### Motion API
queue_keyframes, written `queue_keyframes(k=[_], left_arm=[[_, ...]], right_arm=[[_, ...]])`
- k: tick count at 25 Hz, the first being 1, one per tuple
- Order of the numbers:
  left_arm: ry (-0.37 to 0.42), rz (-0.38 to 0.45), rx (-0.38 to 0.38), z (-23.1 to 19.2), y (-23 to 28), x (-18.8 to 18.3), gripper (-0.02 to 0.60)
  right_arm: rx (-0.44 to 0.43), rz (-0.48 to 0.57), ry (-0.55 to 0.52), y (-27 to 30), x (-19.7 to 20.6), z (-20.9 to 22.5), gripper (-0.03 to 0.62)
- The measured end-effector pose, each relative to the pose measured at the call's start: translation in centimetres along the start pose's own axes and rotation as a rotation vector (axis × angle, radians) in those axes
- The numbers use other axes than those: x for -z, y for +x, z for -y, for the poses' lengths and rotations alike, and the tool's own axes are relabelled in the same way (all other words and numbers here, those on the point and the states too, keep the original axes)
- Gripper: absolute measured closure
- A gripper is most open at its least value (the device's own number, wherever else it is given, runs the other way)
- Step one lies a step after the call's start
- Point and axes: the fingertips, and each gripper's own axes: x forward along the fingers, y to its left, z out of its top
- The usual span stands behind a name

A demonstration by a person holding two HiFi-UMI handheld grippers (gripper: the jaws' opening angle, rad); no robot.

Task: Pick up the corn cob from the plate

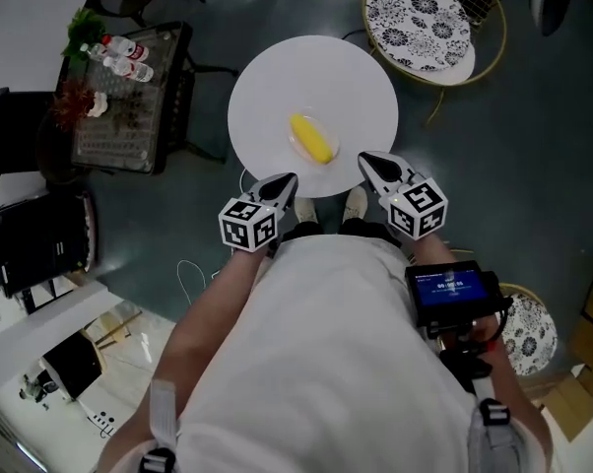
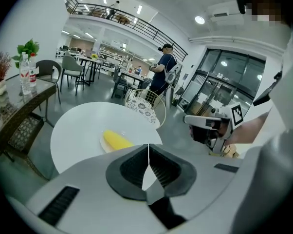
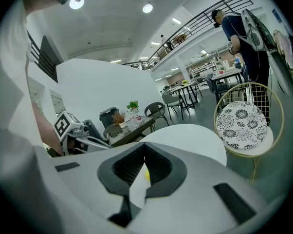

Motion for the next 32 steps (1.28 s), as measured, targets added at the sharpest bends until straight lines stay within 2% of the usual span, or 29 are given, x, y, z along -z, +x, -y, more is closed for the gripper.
queue_keyframes(k=[13,17,21,25,30,32], left_arm=[[0.001,-0.078,0.024,0.5,3.3,0.1,0.575],[0.028,-0.119,0.005,0.0,3.7,0.5,0.575],[0.094,-0.180,-0.008,-0.5,4.6,1.2,0.575],[0.217,-0.219,0.019,-0.7,5.5,0.9,0.575],[0.278,-0.242,0.040,-1.4,6.7,-0.1,0.575],[0.341,-0.258,0.062,-1.1,7.1,-0.2,0.575]], right_arm=[[0.047,-0.010,0.044,-0.7,1.1,1.5,0.586],[0.050,-0.013,0.055,-0.5,1.4,1.3,0.586],[0.059,-0.009,0.068,-0.5,1.6,1.5,0.587],[0.071,-0.007,0.083,-0.7,2.2,1.7,0.586],[0.091,-0.007,0.109,-1.1,2.7,2.4,0.586],[0.099,-0.005,0.119,-1.2,2.6,2.5,0.587]])
